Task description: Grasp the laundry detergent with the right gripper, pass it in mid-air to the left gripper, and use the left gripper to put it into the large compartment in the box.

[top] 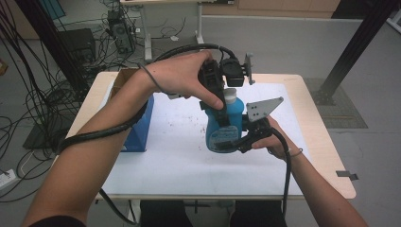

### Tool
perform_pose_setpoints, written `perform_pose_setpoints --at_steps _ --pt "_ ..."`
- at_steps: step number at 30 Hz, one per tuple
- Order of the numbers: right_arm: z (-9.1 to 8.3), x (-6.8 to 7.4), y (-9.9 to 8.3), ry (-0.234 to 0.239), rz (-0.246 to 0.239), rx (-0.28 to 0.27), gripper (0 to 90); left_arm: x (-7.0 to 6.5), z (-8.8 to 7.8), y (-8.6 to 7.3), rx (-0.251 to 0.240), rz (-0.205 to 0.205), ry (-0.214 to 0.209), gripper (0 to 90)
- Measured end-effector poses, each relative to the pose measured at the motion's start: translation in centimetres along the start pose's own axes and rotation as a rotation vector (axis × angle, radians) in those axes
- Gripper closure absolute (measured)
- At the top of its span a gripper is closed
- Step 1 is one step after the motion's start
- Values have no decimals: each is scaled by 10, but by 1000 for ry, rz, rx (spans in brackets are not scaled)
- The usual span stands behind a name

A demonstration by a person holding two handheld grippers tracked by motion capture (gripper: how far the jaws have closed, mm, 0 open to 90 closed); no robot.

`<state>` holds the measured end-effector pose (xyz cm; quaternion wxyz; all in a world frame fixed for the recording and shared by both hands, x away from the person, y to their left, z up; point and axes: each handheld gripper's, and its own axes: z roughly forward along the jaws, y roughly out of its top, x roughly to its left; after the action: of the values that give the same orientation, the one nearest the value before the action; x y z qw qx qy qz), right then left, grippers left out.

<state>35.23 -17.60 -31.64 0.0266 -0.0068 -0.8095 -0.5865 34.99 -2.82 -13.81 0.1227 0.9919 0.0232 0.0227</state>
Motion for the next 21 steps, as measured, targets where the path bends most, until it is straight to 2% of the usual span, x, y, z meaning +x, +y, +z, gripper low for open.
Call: perform_pose_setpoints --at_steps 4,21 --pt "3 0 3 9 -6 0 397 -2 2 5 24 27 -1 121" --pt "3 0 6 8 -11 4 397 -4 0 6 23 30 0 121"
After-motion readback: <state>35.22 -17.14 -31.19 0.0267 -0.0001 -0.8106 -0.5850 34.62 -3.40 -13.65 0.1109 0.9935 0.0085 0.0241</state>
